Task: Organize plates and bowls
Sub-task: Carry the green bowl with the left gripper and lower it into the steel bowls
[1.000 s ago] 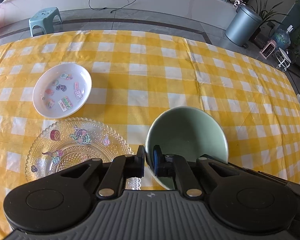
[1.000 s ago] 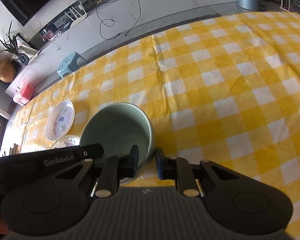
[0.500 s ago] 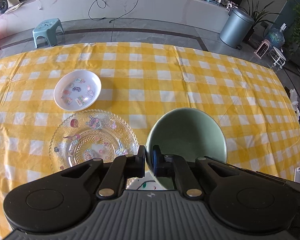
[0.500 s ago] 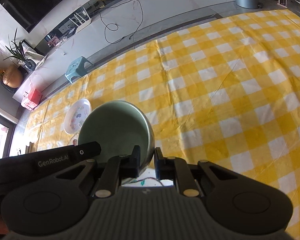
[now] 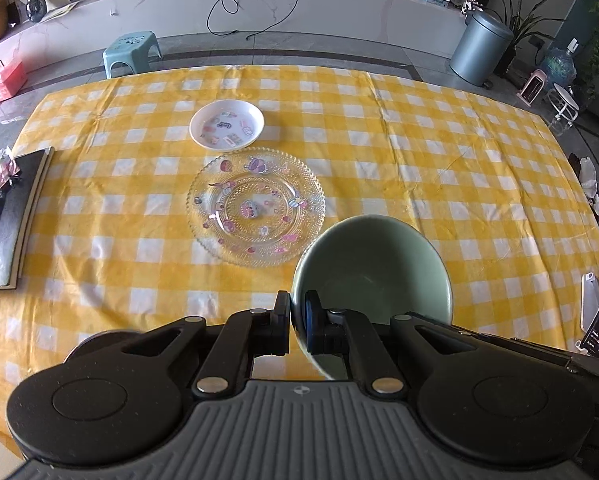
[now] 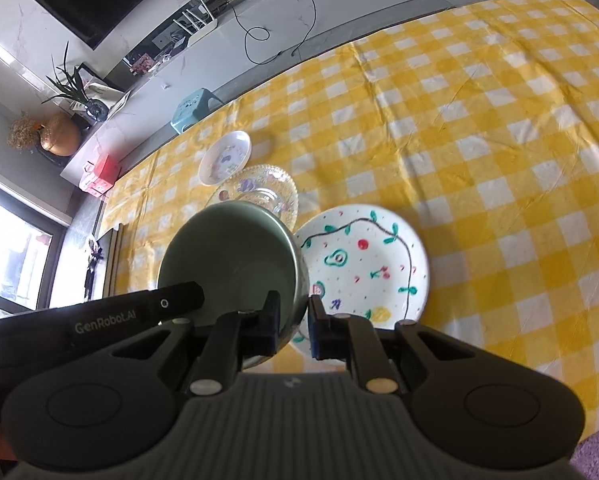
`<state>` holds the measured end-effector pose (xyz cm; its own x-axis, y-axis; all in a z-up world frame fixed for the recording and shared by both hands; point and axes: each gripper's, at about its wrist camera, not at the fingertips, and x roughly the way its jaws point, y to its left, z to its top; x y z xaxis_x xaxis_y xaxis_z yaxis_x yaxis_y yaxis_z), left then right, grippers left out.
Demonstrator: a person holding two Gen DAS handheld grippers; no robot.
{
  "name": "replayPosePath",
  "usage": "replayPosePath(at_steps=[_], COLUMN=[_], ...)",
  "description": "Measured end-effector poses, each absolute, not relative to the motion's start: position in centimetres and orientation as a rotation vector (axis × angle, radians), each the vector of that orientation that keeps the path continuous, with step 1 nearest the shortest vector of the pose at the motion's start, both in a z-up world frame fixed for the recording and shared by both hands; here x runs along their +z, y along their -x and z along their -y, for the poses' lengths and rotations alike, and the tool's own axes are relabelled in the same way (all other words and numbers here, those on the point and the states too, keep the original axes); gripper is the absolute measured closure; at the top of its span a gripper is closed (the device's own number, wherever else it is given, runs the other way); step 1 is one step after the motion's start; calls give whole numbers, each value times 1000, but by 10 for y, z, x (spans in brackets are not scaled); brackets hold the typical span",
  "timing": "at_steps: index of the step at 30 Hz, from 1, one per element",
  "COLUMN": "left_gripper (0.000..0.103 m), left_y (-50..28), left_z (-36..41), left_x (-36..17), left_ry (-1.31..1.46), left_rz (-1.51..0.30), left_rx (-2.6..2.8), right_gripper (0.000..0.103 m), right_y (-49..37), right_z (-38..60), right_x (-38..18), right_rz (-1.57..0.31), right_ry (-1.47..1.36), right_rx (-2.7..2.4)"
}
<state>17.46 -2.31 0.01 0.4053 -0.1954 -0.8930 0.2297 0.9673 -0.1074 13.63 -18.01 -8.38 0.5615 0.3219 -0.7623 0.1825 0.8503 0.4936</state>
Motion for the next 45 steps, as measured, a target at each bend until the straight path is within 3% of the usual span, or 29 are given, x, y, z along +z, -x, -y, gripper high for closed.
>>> replayPosePath(at_steps=[11, 25, 45], left_gripper=[95, 95, 92], left_y=[-132, -122, -134], left_z=[-49, -127, -122], left_x=[22, -3, -31], left_ry=[55, 158, 22], left_rz=[-1108, -1167, -1232], left_rx=[-189, -94, -107], right_gripper=[91, 92, 94], right_y=[-108, -120, -143], right_z=[122, 45, 16], right_x=[-56, -73, -98], right_rz=[-990, -1092, -1148], right_ry=[-493, -361, -184], right_rx=[217, 333, 319])
